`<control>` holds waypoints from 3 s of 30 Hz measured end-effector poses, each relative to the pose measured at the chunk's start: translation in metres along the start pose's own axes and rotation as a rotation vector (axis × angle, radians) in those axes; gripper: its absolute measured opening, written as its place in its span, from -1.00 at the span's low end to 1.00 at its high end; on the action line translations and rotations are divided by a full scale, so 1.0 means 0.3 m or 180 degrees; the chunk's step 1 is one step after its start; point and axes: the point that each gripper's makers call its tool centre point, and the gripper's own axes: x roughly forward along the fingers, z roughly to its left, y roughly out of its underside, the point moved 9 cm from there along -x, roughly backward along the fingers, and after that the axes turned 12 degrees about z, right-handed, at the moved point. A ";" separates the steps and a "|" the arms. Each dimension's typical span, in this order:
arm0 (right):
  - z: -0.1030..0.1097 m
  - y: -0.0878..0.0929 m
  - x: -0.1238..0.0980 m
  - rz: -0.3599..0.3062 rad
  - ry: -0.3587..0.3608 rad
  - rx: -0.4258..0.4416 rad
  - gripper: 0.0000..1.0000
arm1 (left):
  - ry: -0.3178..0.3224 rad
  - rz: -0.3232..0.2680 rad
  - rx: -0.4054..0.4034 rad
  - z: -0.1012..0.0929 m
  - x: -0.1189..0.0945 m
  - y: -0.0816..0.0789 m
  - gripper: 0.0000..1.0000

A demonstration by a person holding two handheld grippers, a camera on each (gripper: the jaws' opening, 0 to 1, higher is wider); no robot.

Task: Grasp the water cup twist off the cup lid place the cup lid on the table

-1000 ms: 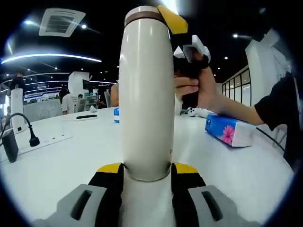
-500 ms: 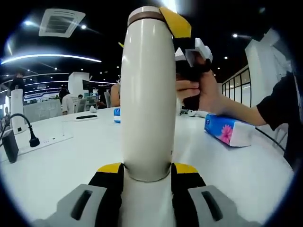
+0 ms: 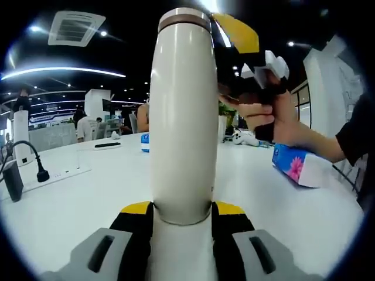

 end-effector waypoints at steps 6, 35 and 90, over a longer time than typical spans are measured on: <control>0.081 -0.018 -0.025 0.0019 0.0350 -0.0188 0.34 | -0.0004 0.0000 0.0001 -0.001 -0.001 0.000 -0.18; 0.083 -0.039 0.061 0.0015 0.1280 -0.0093 0.23 | -0.0020 -0.0003 0.0016 0.000 -0.002 -0.002 -0.18; -0.076 0.001 0.072 -0.0437 -0.0590 0.0273 -0.10 | 0.0017 -0.0008 0.0021 0.009 0.006 -0.003 -0.17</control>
